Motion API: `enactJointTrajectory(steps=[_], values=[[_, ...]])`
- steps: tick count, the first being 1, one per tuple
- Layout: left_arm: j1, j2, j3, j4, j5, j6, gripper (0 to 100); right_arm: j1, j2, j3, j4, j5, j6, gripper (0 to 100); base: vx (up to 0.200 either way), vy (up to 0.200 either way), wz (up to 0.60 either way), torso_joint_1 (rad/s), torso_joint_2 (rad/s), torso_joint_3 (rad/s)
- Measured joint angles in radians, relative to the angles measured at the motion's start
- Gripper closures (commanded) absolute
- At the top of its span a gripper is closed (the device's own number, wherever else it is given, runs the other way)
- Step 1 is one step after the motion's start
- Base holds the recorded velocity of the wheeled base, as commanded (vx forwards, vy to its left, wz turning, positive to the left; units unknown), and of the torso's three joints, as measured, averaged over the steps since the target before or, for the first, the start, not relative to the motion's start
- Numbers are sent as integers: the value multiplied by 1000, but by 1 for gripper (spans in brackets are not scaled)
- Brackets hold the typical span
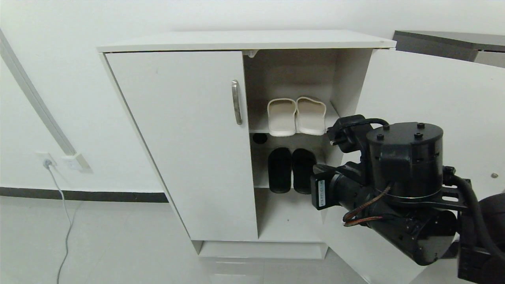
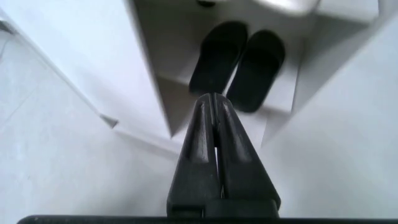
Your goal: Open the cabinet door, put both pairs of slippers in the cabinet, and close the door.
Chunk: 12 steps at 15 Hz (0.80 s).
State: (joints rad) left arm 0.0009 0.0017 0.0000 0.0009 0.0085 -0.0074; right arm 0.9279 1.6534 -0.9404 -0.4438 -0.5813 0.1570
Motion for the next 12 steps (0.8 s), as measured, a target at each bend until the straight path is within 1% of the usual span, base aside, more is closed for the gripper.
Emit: enactJointTrajectory(steps=[1, 12], values=[[0, 0, 0, 1, 0, 0, 100, 0, 0, 3, -1, 0, 0, 100, -200, 0, 0, -2, 2, 7], [0, 0, 0, 1, 0, 0, 100, -1, 14, 16, -22, 10, 0, 100, 0, 0, 0, 0, 0, 0]])
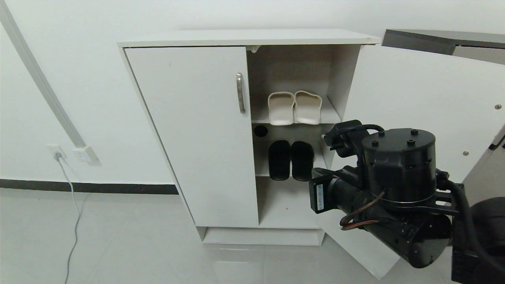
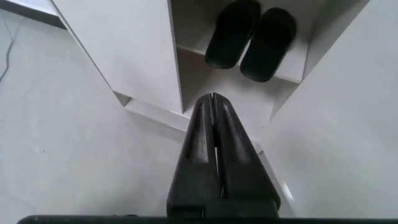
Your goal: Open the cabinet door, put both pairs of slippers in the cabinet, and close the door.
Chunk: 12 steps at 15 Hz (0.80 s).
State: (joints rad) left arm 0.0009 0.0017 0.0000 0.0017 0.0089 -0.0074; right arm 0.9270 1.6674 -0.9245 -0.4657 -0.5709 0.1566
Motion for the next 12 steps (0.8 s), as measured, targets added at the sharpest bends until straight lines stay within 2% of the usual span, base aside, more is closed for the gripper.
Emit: enactJointTrajectory(steps=[9, 12], values=[[0, 0, 0, 0, 0, 0, 100, 0, 9, 1, 2, 0, -2, 100, 0, 0, 0, 1, -8, -6], [0, 0, 0, 0, 0, 0, 100, 1, 14, 0, 0, -1, -3, 100, 0, 0, 0, 6, -176, -312]])
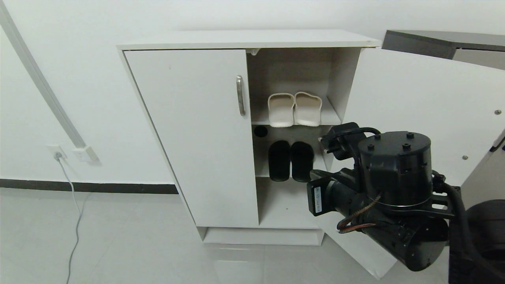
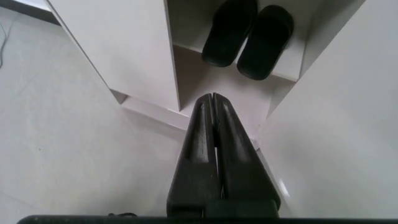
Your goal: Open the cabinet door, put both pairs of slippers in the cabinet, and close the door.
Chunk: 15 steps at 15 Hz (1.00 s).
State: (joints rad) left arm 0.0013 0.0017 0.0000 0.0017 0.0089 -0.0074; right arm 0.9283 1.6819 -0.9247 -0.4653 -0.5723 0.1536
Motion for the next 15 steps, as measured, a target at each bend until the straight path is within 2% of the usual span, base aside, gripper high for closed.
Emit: enactJointTrajectory(steps=[6, 15], values=[[0, 0, 0, 0, 0, 0, 100, -2, 2, 1, 0, 0, 0, 100, 0, 0, 0, 60, -491, -364], [0, 0, 0, 0, 0, 0, 100, -1, 2, 1, 0, 0, 0, 100, 0, 0, 0, 148, -472, -326]])
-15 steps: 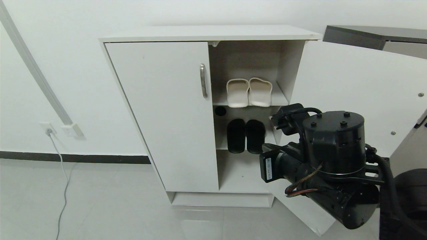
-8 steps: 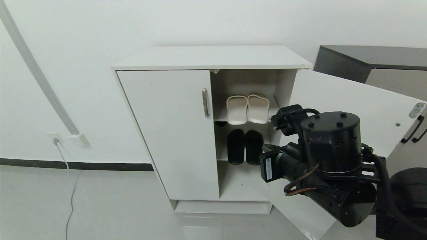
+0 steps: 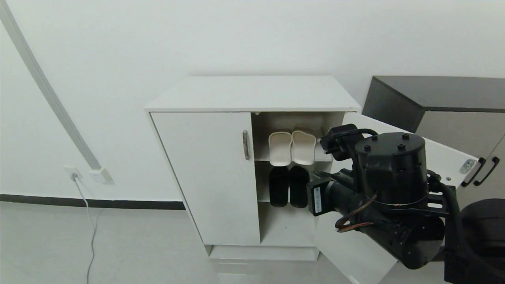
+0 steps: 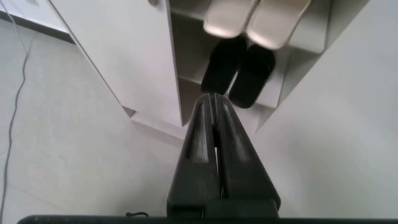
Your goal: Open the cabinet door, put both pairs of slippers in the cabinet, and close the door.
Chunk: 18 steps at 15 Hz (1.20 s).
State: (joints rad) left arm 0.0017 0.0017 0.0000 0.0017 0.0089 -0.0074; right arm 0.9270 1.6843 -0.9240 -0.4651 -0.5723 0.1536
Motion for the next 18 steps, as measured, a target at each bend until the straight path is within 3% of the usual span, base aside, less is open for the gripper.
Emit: enactJointTrajectory(steps=[18], values=[[0, 0, 0, 0, 0, 0, 100, -4, -6, 2, -1, -4, 1, 100, 0, 0, 0, 224, -534, -311]])
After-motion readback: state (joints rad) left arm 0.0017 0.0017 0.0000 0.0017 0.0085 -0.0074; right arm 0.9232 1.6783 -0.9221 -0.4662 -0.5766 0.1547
